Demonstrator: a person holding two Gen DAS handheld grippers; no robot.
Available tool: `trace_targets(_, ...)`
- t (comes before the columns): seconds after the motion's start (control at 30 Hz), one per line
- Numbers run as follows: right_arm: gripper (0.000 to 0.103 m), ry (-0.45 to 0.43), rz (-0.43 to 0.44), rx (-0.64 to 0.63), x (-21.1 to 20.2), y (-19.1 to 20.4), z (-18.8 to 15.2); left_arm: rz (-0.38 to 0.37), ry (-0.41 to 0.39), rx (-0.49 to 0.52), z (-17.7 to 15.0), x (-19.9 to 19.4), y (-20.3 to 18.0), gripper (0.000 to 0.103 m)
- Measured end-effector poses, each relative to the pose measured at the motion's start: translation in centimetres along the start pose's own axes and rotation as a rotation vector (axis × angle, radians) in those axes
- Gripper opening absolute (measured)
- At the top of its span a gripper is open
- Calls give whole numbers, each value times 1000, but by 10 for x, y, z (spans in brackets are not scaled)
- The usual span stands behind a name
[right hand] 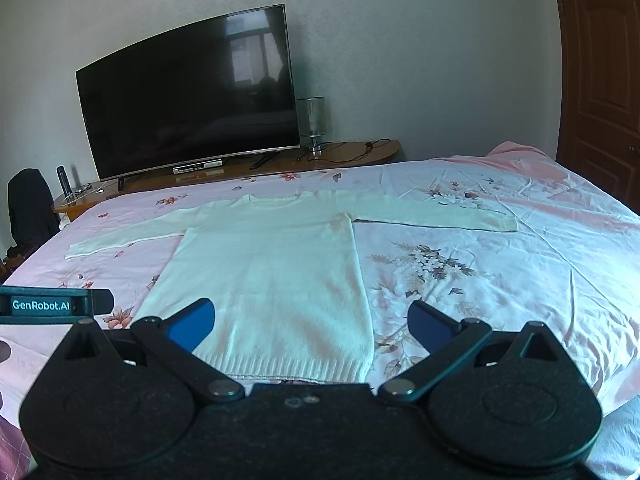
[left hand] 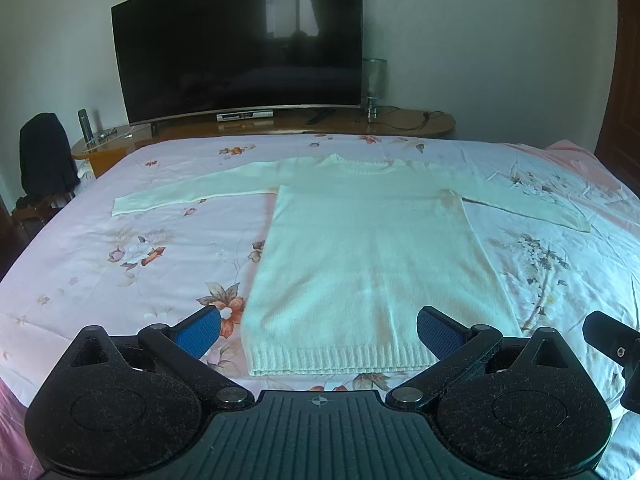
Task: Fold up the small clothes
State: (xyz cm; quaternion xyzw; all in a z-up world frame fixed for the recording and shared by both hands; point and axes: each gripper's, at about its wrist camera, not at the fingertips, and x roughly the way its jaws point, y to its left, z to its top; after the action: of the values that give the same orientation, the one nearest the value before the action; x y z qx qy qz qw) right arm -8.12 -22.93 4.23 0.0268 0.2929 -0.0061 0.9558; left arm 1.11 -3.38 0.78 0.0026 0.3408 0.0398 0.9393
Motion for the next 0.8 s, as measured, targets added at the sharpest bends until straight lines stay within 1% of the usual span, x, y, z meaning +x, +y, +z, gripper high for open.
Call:
trace_targets(0.33, 103, 2, 0, 1, 4, 0, 3, 0, 9, -5, 1, 4, -1, 103)
trace_targets(0.8, 103, 13, -18, 3, 21, 0, 10, 2, 31, -8, 7, 25, -1, 103)
